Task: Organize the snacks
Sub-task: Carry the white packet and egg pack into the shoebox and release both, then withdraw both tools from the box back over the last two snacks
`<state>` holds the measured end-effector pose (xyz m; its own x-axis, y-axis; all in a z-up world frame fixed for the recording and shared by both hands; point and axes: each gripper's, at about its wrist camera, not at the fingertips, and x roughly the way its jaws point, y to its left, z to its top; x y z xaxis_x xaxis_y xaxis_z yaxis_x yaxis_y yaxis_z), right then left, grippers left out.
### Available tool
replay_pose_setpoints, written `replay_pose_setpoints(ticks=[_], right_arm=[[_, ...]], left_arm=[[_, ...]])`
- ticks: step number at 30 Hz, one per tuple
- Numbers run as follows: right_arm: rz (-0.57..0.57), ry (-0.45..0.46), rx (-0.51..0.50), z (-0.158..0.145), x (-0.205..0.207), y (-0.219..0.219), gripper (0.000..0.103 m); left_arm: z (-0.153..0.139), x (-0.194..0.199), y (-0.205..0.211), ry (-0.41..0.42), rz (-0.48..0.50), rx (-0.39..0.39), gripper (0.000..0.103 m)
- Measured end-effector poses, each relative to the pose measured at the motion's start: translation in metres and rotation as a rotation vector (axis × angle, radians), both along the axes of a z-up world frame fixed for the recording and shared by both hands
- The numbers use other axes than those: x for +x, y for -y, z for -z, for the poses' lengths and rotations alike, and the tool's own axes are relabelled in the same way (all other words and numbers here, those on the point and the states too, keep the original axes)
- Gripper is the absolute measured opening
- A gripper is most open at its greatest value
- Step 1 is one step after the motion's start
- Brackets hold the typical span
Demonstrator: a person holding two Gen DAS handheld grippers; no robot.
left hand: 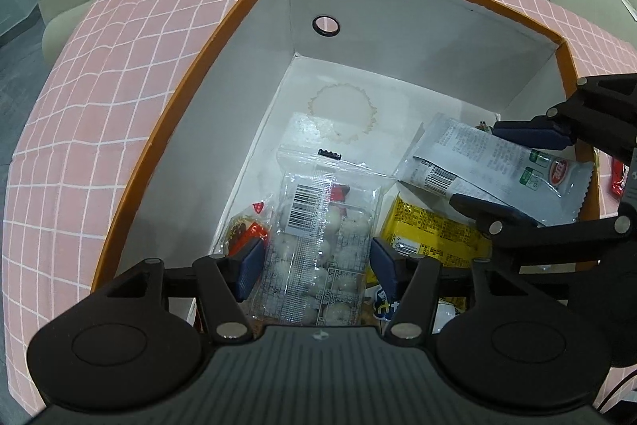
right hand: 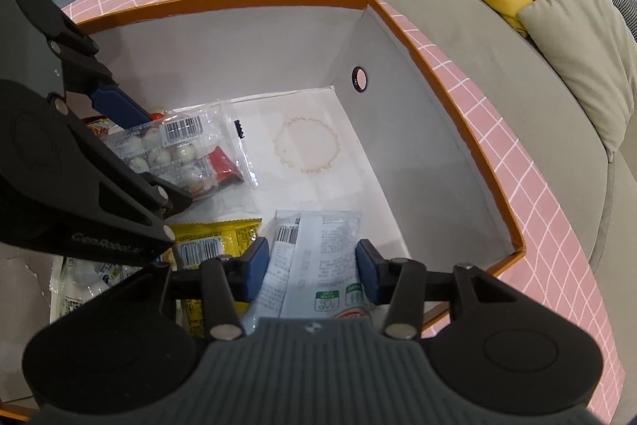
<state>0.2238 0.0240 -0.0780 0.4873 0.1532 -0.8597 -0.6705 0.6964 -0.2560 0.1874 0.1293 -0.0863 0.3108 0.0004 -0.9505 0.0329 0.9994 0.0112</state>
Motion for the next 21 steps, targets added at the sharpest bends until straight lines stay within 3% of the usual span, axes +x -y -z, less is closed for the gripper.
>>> replay_pose_setpoints(ticks=[10, 21], right_arm=[[0.041, 0.025, 0.019, -0.009, -0.002, 0.008, 0.069], [0.077, 0.115, 0.096, -0.035, -0.023, 0.023, 0.081]], left_arm=[[-0.01, -0.006, -0.001, 0.017, -0.013, 0.012, 0.071], [-0.049, -0.029, 0.007, 0.143, -0.021, 0.016, 0.073]])
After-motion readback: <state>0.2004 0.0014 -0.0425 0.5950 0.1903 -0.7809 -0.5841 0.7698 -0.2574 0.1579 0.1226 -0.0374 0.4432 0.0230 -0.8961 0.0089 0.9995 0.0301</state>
